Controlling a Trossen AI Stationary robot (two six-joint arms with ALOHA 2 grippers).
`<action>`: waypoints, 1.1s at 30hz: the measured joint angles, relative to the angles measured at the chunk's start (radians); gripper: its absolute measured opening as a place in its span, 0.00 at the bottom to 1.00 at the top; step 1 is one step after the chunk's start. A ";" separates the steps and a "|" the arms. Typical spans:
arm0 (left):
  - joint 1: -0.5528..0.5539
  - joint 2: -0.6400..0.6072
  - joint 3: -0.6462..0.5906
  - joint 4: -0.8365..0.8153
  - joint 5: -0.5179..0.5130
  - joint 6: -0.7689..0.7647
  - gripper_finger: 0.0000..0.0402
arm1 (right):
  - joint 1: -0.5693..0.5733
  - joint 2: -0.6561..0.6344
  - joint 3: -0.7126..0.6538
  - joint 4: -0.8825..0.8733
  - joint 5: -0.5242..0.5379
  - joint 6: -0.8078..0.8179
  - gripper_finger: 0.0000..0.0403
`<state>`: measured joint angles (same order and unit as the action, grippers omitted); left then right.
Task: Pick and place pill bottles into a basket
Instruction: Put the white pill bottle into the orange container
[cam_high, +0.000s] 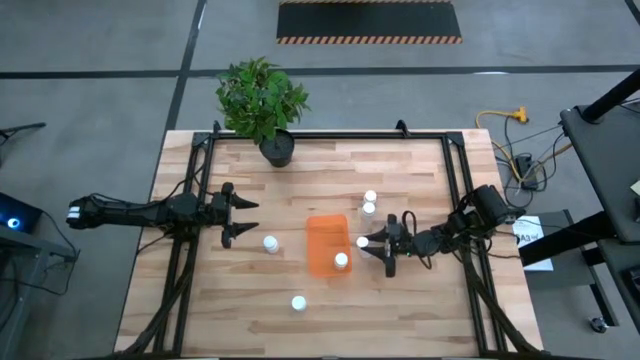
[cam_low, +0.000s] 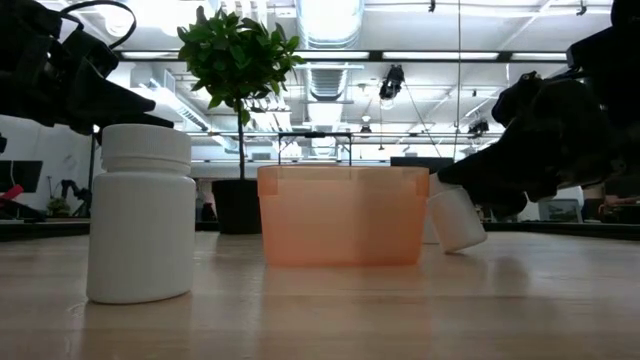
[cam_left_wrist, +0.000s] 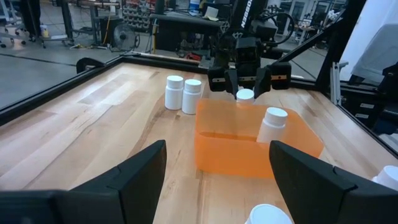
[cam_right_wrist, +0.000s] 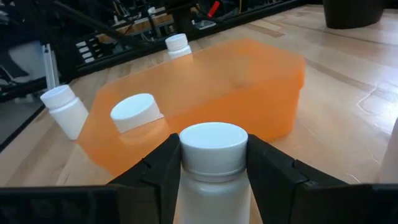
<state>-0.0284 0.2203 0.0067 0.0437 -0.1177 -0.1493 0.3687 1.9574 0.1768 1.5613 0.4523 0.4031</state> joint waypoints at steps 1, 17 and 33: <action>0.000 0.000 0.000 0.000 0.000 0.000 0.67 | 0.000 0.000 0.000 0.000 -0.007 -0.016 0.37; 0.000 0.000 0.000 0.000 0.000 0.000 0.67 | 0.000 0.002 -0.002 -0.023 -0.050 -0.074 0.48; 0.000 0.000 0.000 0.000 0.000 0.000 0.67 | 0.000 -0.008 -0.002 -0.017 -0.188 0.013 0.61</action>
<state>-0.0283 0.2203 0.0071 0.0437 -0.1177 -0.1493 0.3687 1.9495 0.1749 1.5444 0.2642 0.4164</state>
